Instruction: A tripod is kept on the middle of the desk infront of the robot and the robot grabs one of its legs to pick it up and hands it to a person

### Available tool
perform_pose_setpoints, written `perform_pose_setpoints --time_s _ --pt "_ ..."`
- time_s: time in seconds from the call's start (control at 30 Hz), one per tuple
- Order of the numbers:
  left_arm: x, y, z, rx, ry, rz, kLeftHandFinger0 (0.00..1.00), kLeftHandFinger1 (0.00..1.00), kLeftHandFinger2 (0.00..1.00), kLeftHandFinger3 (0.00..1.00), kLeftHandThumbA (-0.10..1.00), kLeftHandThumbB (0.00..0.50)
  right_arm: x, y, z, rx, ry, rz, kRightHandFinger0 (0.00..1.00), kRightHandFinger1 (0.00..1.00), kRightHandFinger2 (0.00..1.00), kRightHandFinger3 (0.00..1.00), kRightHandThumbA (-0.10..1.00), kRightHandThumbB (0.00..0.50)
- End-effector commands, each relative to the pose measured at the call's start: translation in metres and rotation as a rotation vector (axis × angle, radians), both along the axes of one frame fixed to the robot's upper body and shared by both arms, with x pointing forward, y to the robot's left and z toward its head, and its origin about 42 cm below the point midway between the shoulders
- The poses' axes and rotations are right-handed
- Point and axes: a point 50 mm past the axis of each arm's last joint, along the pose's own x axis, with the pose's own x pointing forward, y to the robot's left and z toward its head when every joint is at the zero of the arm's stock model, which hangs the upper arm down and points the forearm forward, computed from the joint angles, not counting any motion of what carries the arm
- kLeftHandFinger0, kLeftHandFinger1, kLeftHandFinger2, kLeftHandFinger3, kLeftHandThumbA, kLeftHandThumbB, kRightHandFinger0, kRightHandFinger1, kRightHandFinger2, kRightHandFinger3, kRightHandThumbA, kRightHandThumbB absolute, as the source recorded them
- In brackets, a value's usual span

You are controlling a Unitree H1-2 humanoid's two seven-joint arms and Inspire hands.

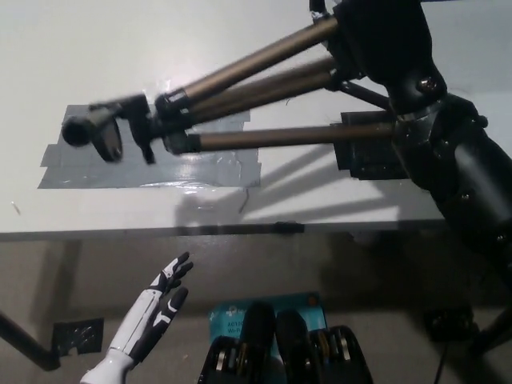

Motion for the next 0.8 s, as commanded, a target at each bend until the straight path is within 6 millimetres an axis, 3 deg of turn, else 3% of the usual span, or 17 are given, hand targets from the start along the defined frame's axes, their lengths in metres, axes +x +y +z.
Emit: perform_pose_setpoints --time_s 0.0,0.17,0.3,0.37,0.57,0.67,0.77 --pt "0.006 0.001 0.010 0.018 -0.049 -0.038 1.00 1.00 0.93 1.00 1.00 0.150 0.012 0.007 0.030 0.001 -0.073 0.008 0.00 0.37 0.84 0.79 -0.10 0.232" --pt "0.005 0.000 0.012 0.016 -0.032 -0.035 1.00 0.98 0.92 1.00 1.00 0.168 0.025 0.005 0.013 -0.030 -0.018 -0.022 0.00 0.38 0.84 0.80 -0.10 0.220" --pt "0.006 -0.001 0.012 0.011 -0.029 -0.035 1.00 0.97 0.89 1.00 1.00 0.196 0.035 0.003 0.003 -0.048 0.031 -0.055 0.00 0.39 0.81 0.93 -0.10 0.190" --pt "0.006 -0.001 0.011 0.009 -0.031 -0.038 1.00 0.97 0.89 1.00 1.00 0.197 0.037 0.003 0.002 -0.052 0.041 -0.058 0.00 0.39 0.81 0.94 -0.10 0.184" --pt "0.007 -0.001 0.012 0.020 -0.029 -0.044 1.00 0.96 0.90 1.00 1.00 0.203 0.043 0.005 0.013 -0.068 0.088 -0.070 0.00 0.43 0.85 0.93 -0.10 0.175" --pt "0.006 0.000 0.013 0.017 -0.031 -0.046 0.97 0.94 0.89 1.00 1.00 0.199 0.046 0.011 0.020 -0.073 0.074 -0.071 0.00 0.40 0.83 0.84 -0.10 0.219" --pt "0.007 -0.001 0.014 0.022 -0.034 -0.046 0.97 0.94 0.89 1.00 1.00 0.199 0.049 0.014 0.025 -0.075 0.079 -0.072 0.00 0.40 0.83 0.83 -0.10 0.215"
